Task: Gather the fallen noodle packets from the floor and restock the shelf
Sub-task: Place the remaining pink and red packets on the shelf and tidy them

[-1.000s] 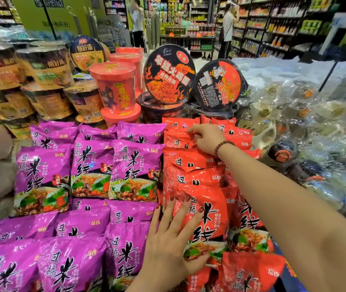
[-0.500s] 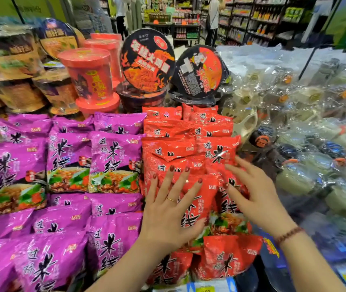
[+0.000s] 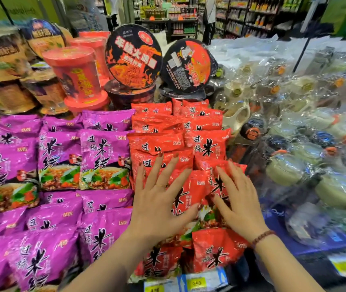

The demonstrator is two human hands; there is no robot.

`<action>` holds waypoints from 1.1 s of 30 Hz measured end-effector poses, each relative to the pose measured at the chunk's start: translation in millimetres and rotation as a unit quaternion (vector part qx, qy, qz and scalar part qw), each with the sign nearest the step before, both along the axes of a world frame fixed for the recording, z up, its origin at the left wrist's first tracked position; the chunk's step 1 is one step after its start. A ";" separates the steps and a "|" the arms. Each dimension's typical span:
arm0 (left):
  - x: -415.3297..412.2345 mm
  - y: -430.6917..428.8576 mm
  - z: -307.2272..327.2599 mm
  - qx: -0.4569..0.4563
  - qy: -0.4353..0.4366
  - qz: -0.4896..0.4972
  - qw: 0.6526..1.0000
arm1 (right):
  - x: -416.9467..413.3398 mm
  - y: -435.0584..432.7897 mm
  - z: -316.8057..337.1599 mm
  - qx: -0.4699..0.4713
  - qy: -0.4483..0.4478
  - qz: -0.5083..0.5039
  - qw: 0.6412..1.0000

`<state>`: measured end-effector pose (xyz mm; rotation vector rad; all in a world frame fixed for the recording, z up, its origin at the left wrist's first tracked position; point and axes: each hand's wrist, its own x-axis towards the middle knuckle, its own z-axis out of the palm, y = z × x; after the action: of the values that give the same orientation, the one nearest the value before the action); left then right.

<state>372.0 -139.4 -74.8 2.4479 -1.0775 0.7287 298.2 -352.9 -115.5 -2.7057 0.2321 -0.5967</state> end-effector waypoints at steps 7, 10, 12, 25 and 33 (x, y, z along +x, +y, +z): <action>70.8 -70.5 72.9 0.062 0.016 0.030 0.997 | -12.6 32.1 2.9 0.087 -0.067 -0.120 0.987; 114.1 -101.4 79.9 0.129 0.088 0.047 0.987 | -4.1 34.3 12.2 0.226 -0.019 -0.129 0.966; 132.9 -110.9 75.8 0.141 0.110 0.050 0.983 | 5.5 28.5 18.0 0.282 0.006 -0.135 0.950; 145.0 -105.8 58.3 0.096 0.090 0.035 0.991 | 16.7 23.5 25.7 0.158 0.063 -0.086 0.982; 162.6 -101.9 79.8 0.078 0.184 0.096 0.975 | 102.2 -26.7 77.8 0.298 -0.016 -0.023 0.954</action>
<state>534.6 -241.3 5.0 2.7052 -0.7881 0.2297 400.4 -379.6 -37.7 -2.1101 0.3956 -0.4846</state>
